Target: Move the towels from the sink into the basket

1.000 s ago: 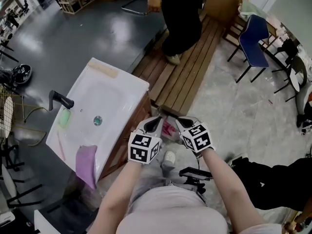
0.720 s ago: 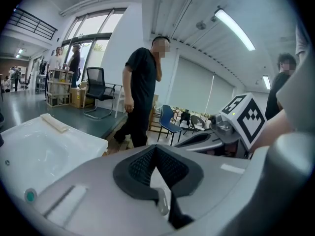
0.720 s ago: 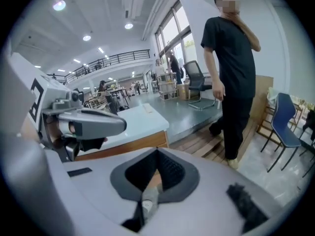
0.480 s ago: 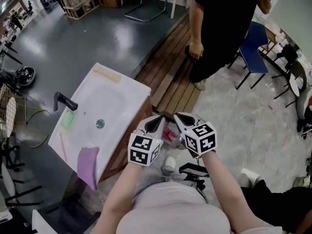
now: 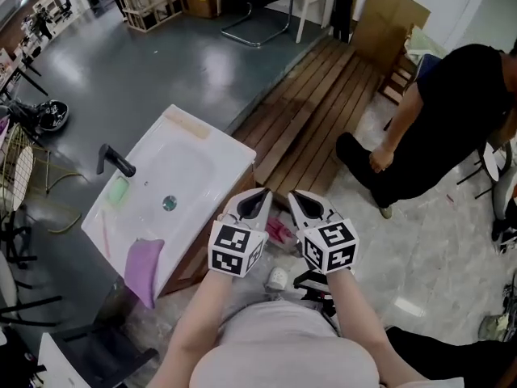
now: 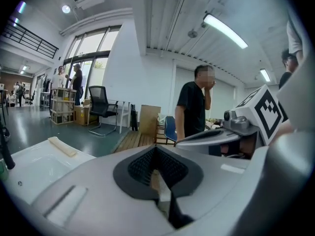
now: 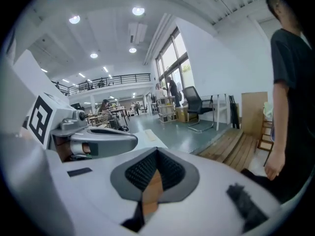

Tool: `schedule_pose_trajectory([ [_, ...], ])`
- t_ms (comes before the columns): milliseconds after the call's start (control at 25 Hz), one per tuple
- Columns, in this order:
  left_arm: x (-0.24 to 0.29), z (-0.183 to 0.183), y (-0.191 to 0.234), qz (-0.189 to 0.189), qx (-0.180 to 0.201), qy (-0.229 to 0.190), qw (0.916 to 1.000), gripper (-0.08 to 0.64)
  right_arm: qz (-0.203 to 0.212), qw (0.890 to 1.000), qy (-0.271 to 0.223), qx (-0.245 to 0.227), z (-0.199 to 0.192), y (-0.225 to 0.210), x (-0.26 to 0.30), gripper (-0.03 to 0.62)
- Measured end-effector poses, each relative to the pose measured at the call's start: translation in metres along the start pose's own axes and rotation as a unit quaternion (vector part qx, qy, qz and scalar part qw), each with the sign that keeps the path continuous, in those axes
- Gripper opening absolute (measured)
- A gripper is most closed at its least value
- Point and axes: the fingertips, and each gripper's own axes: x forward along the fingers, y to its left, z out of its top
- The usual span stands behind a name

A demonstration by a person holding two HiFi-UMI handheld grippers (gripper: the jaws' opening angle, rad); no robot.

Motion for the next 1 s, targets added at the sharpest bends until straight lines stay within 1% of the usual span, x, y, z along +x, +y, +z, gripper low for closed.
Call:
schedule_pose_trajectory([
  [80,-0.003,0.003,0.002,0.013,0.003,-0.009,0.9999,0.002,0.009,1.000,-0.002,-0.010,0.002,0.003,0.000,0.017],
  [160,-0.007,0.006,0.002,0.023,-0.005,-0.021,0.9995,0.003,0.017,1.000,-0.004,-0.016,0.005,0.005,-0.001,0.018],
  [480,-0.021,0.005,0.004,0.061,-0.014,-0.033,0.9975,0.004,0.051,0.998,-0.010,-0.028,0.008,0.016,-0.002,0.018],
  [800,-0.037,0.011,0.020,0.084,-0.018,-0.046,0.9952,0.005,0.069,0.997,-0.015,-0.037,0.016,0.034,0.007,0.017],
  [1000,-0.059,0.016,0.038,0.102,-0.021,-0.052,0.9933,0.005,0.086,0.995,-0.015,-0.043,0.024,0.058,0.017,0.018],
])
